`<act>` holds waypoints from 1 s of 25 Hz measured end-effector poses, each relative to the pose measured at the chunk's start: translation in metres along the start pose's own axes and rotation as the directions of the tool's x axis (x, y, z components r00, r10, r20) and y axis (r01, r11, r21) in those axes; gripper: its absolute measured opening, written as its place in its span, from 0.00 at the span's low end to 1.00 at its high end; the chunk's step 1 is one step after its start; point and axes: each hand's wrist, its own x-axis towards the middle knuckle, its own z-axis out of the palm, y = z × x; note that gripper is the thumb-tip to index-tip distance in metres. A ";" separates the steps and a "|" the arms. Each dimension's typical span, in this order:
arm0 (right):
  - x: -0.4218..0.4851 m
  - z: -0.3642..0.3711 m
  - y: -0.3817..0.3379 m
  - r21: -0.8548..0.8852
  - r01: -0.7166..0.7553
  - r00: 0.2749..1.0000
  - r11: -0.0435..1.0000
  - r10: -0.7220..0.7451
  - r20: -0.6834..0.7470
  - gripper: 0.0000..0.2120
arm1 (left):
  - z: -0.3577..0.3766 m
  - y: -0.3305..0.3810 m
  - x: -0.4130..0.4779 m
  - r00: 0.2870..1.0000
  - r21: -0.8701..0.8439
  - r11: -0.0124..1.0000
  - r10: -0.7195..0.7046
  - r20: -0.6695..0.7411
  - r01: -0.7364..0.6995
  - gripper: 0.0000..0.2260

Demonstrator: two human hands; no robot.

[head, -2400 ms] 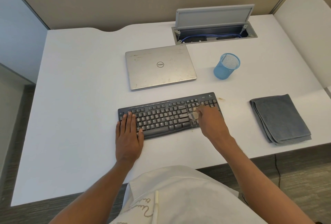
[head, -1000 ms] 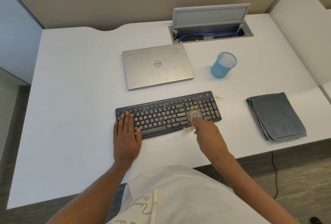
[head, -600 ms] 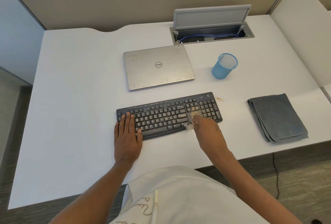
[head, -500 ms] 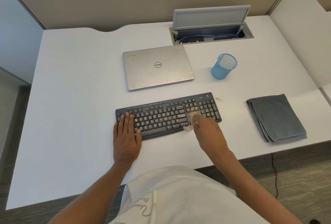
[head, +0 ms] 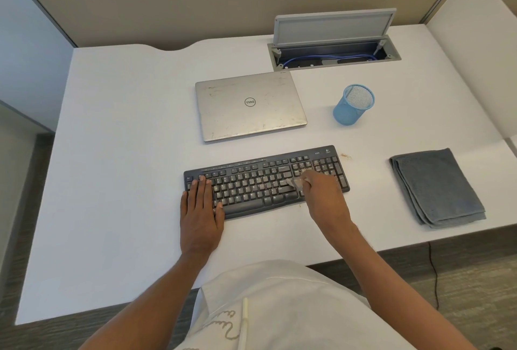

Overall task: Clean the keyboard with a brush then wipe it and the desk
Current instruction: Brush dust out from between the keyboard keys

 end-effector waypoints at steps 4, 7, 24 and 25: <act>-0.006 -0.005 0.013 -0.064 -0.033 0.997 0.997 0.037 0.067 0.12 | 0.000 0.000 0.000 1.000 -0.007 1.000 0.003 -0.008 -0.003 0.28; 0.002 -0.022 0.013 -0.006 -0.043 0.998 0.999 0.042 -0.041 0.10 | -0.001 0.000 0.001 1.000 -0.006 1.000 0.005 -0.009 -0.005 0.28; 0.079 -0.017 0.012 0.057 0.283 0.949 0.957 -0.288 0.125 0.15 | -0.001 0.000 0.000 1.000 -0.011 1.000 0.009 -0.018 -0.009 0.28; 0.081 -0.017 0.017 0.030 0.278 0.951 0.960 -0.279 0.135 0.17 | -0.001 0.000 0.000 1.000 -0.013 1.000 0.009 -0.017 -0.009 0.28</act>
